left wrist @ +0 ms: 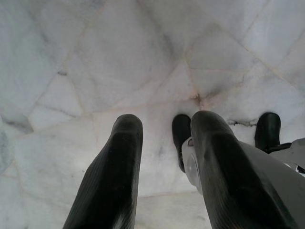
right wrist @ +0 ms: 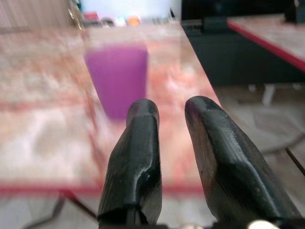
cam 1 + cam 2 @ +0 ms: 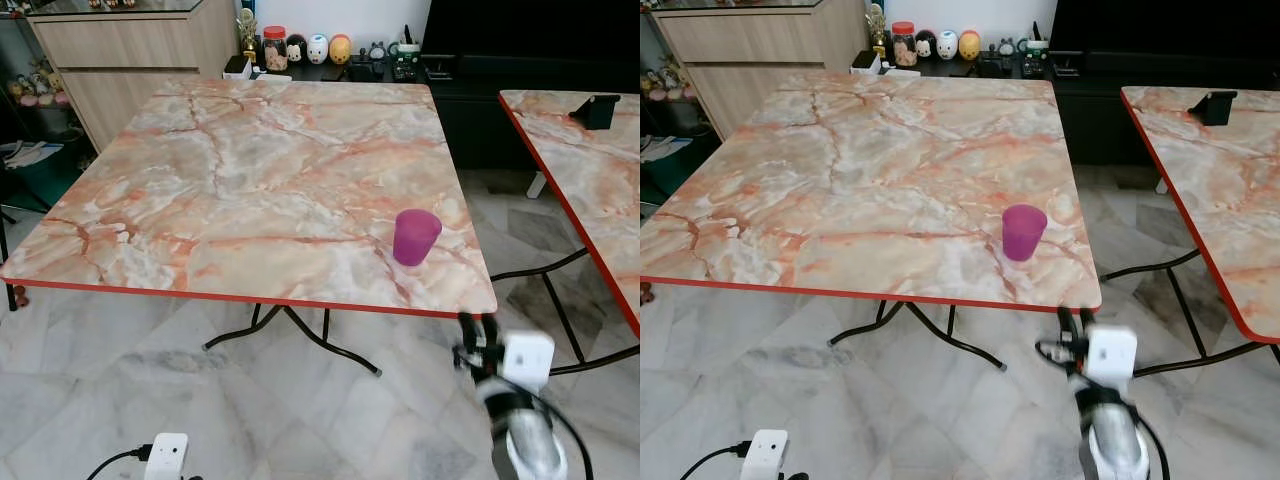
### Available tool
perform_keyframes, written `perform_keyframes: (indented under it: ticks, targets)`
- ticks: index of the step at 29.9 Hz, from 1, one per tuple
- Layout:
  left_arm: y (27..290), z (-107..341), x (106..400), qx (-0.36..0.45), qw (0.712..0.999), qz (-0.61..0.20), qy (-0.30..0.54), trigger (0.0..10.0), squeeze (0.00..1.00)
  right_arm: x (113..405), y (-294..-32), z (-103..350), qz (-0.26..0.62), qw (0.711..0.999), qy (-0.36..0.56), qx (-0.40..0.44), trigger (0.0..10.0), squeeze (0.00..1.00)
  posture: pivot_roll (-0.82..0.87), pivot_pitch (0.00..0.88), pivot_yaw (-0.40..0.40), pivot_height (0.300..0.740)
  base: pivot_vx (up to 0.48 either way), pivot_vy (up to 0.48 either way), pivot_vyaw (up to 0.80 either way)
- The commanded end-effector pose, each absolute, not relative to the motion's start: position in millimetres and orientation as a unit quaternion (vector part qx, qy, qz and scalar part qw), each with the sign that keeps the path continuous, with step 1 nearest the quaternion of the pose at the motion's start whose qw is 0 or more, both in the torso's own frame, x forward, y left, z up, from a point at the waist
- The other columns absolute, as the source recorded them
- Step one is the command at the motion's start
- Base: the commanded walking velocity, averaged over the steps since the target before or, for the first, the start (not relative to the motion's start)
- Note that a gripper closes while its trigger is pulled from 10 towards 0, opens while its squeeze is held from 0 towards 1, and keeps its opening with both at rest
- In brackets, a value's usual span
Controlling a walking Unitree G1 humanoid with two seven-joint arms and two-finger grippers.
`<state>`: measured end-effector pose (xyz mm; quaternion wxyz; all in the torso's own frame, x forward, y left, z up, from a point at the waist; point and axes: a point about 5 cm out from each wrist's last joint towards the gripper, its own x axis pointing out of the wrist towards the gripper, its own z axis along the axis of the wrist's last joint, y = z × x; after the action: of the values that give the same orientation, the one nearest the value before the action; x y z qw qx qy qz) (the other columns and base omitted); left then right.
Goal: Setting the table
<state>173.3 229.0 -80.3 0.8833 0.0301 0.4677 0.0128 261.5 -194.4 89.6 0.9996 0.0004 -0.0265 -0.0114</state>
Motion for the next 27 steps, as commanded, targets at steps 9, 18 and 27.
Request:
perform_keyframes:
  ticks: [9, 18, 27]
  targets:
    - [212.7, -85.0, 172.3, 0.028, 0.878, 0.007, 0.478, 10.0, 0.0, 306.3, -180.4, 116.8, 0.013, 0.999, -0.027, 0.022, 10.0, 0.0, -0.01, 0.0, 0.007, 0.736, 0.0, 0.0, 0.0]
    - [181.6, -85.8, 182.1, 0.024, 0.88, -0.008, 0.475, 10.0, 0.0, 317.7, -177.2, 124.9, 0.013, 0.999, -0.027, 0.041, 10.0, 1.0, -0.01, 0.0, 0.015, 0.736, 0.0, 0.0, 0.0]
    - [150.0, -79.3, 200.2, 0.02, 0.889, -0.023, 0.457, 10.0, 0.0, 324.2, -167.8, 133.3, 0.036, 0.998, -0.039, 0.045, 10.0, 1.0, -0.01, 0.0, 0.02, 0.736, 0.0, 0.0, 0.0]
